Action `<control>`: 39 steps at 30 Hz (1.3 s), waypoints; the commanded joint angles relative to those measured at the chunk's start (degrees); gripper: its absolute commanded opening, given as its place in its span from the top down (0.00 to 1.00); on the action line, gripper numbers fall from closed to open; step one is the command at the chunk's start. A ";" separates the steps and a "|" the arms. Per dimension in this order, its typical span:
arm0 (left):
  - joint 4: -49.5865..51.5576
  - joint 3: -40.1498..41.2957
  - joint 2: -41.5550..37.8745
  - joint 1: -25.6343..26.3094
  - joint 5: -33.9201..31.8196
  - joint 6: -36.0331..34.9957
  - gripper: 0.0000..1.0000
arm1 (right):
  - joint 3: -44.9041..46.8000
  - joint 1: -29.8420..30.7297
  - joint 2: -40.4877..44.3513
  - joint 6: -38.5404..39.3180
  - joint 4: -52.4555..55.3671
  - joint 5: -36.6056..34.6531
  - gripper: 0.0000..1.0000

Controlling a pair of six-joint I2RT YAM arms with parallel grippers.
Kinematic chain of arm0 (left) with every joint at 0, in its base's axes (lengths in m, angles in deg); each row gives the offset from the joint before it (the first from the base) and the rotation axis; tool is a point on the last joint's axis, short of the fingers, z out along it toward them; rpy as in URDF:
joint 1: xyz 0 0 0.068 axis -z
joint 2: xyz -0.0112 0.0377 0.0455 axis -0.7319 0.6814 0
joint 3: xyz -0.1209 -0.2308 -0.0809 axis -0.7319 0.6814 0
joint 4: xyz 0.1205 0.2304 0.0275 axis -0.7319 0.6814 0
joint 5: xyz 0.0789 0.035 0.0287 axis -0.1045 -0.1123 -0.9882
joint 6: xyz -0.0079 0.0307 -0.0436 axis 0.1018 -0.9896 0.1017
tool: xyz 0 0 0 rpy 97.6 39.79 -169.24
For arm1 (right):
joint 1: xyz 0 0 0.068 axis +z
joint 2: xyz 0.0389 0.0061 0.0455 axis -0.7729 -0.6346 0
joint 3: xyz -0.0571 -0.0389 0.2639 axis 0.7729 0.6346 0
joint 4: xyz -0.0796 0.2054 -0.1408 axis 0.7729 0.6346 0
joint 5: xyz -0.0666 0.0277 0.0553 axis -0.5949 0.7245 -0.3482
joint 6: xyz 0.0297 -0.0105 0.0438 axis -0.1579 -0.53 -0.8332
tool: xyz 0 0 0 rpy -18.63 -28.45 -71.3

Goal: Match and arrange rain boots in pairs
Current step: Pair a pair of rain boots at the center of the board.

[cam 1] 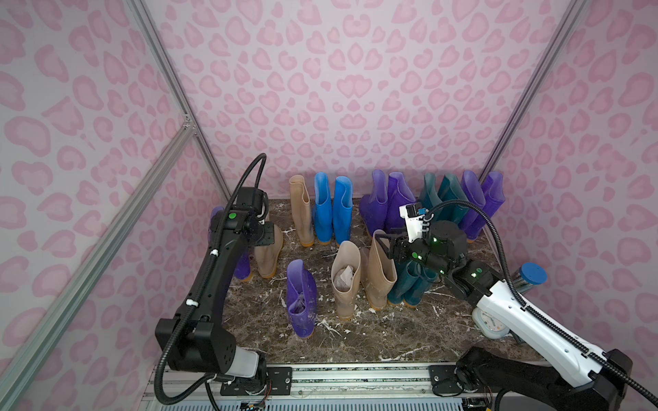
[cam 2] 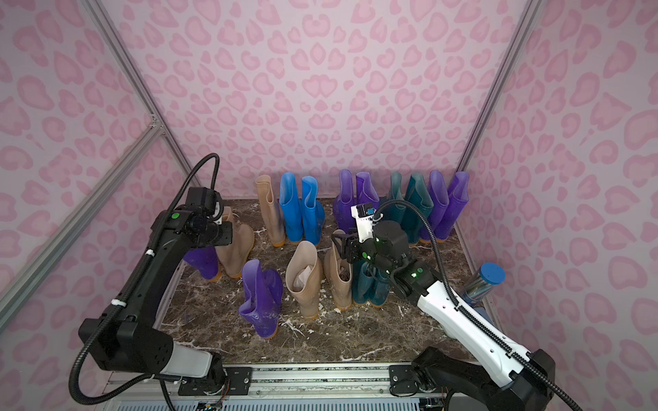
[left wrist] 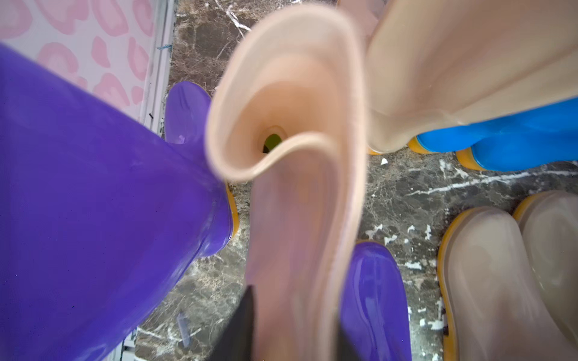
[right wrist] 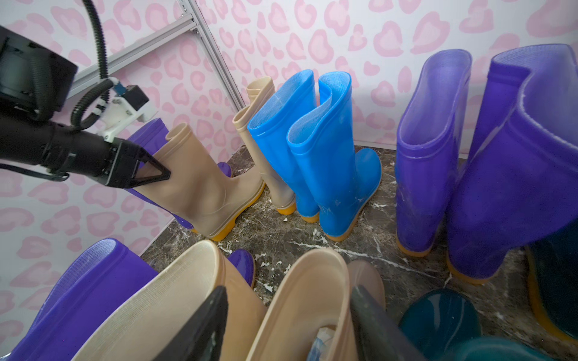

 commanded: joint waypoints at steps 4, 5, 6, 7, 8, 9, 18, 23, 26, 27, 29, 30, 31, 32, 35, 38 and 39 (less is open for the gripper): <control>-6.69 -8.06 6.27 -0.79 1.22 1.81 0.98 | -0.92 0.07 -0.25 0.66 0.62 -0.16 0.37; -8.00 -9.10 7.06 -0.78 2.08 1.16 0.98 | -1.10 -0.01 -0.32 0.62 0.89 -0.17 0.38; -9.30 -10.16 8.12 -0.78 3.08 0.61 0.98 | -1.06 -0.01 -0.46 0.50 1.05 -0.25 0.38; -9.86 -11.90 9.37 -0.78 3.61 0.25 0.98 | -1.07 0.07 -0.53 0.40 1.09 -0.39 0.38; -10.21 -13.80 10.81 -0.78 4.79 -0.77 0.98 | -1.11 0.08 -0.69 0.32 1.18 -0.50 0.38; -10.36 -15.19 11.99 -0.78 5.57 -1.53 0.98 | -1.16 0.07 -0.89 0.23 1.33 -0.52 0.39; -15.85 -17.67 17.21 -0.78 11.92 -2.59 0.98 | -3.26 0.16 -2.35 0.48 3.11 -2.16 0.39; -19.02 -17.77 17.52 -0.52 14.40 -5.00 0.98 | -4.02 0.20 -3.33 0.53 2.81 -1.98 0.40; -18.06 -17.02 17.73 -0.15 15.11 -7.08 0.98 | -4.00 0.18 -3.25 0.48 2.51 -2.11 0.40; -18.28 -15.79 17.59 -0.08 15.19 -7.60 0.98 | -3.88 0.16 -3.16 0.48 2.29 -2.20 0.40; -19.72 -12.71 16.87 -0.10 15.31 -8.94 0.98 | -3.66 0.16 -3.16 0.48 2.17 -2.12 0.40; -20.20 -11.44 16.43 -0.07 14.98 -9.22 0.98 | -3.84 0.29 -3.38 0.49 2.24 -1.99 0.40; -20.25 -10.45 16.03 -0.08 14.91 -9.47 0.98 | -3.88 0.22 -3.51 0.57 2.18 -1.85 0.40; -19.83 -10.03 15.83 -0.07 14.87 -9.65 0.98 | -3.94 0.24 -3.60 0.57 2.15 -1.68 0.39; -17.89 -9.83 15.06 -0.01 16.25 -10.82 0.98 | -3.98 0.27 -3.51 0.83 1.91 -1.59 0.38; -18.06 -8.90 13.95 0.21 17.44 -13.04 0.96 | -3.70 0.30 -3.43 0.92 1.73 -1.50 0.39; -18.04 -8.96 13.77 0.50 17.04 -13.53 0.95 | -3.58 0.21 -3.34 0.86 1.50 -1.42 0.38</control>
